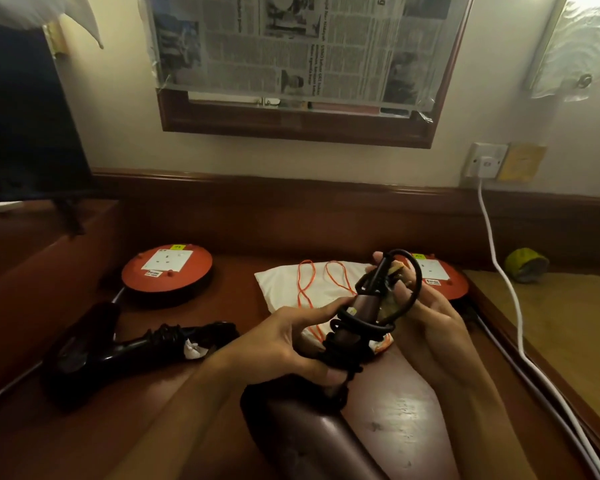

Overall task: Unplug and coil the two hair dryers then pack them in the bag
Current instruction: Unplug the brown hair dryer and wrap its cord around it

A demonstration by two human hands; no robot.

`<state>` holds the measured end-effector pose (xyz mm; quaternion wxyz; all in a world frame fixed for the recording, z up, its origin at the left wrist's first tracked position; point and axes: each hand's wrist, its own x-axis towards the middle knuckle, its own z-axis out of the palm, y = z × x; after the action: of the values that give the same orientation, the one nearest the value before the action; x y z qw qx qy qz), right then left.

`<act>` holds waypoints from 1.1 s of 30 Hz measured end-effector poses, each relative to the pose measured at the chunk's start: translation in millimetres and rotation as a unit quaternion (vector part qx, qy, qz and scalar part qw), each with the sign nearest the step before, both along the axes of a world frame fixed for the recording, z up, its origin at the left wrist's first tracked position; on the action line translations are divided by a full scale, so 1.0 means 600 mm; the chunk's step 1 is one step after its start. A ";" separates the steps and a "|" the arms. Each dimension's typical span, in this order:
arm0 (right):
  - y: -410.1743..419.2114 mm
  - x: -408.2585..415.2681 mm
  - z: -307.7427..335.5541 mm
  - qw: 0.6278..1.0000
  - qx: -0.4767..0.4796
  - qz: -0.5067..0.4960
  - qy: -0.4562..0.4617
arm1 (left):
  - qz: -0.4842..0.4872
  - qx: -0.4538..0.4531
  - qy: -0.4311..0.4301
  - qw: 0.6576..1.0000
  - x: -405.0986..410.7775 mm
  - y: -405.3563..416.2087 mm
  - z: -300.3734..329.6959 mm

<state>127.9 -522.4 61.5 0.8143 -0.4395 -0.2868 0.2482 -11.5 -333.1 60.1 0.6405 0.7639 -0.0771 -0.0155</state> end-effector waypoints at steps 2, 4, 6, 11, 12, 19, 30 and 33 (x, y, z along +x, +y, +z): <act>-0.003 0.001 -0.005 0.999 0.020 -0.015 0.035 | 0.007 -0.012 -0.007 1.000 0.003 -0.009 -0.002; -0.006 0.000 -0.006 0.998 0.035 -0.020 0.051 | 0.016 -0.021 -0.004 1.000 0.005 -0.017 -0.004; -0.009 -0.001 -0.005 0.995 0.067 -0.009 0.077 | 0.047 -0.026 0.001 0.999 0.006 -0.023 -0.007; -0.006 -0.009 0.024 0.997 -0.042 -0.050 -0.034 | 0.074 -0.007 0.010 0.997 -0.001 -0.031 -0.005; -0.003 -0.009 0.026 0.987 -0.098 -0.075 -0.099 | 0.085 0.011 0.004 0.996 -0.003 -0.032 -0.002; 0.006 -0.014 0.019 0.929 -0.194 -0.173 -0.263 | 0.135 0.086 -0.017 0.987 -0.007 -0.033 0.000; 0.028 -0.021 0.011 0.966 -0.083 -0.244 -0.021 | 0.176 0.201 -0.027 0.963 -0.008 -0.030 -0.015; 0.022 -0.011 0.017 0.983 0.010 -0.111 0.145 | 0.175 0.208 -0.030 0.962 -0.005 -0.022 -0.019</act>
<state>121.5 -509.2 71.8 0.8742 -0.4198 -0.1176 0.2140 -14.4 -346.5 48.8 0.4576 0.8820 0.0434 0.1039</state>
